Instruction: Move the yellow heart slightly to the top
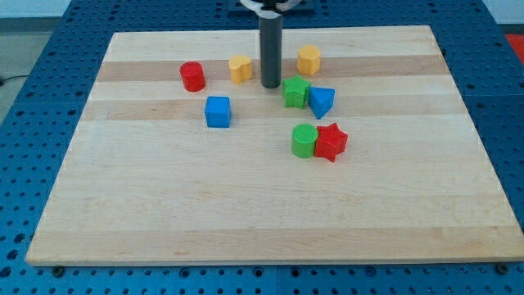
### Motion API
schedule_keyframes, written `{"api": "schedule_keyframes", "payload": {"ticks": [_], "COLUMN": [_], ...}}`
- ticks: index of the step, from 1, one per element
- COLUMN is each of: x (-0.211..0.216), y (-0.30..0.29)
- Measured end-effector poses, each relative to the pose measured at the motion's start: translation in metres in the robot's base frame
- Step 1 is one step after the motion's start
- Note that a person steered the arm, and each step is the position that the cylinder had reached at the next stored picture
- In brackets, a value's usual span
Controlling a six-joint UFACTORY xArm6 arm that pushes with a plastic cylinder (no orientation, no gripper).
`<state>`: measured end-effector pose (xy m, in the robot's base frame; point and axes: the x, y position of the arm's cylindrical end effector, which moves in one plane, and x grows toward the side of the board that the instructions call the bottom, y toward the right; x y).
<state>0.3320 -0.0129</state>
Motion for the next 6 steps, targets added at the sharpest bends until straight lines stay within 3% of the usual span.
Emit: {"api": "schedule_keyframes", "payload": {"ticks": [2, 6], "x": [0.031, -0.026], "y": [-0.025, -0.091]}}
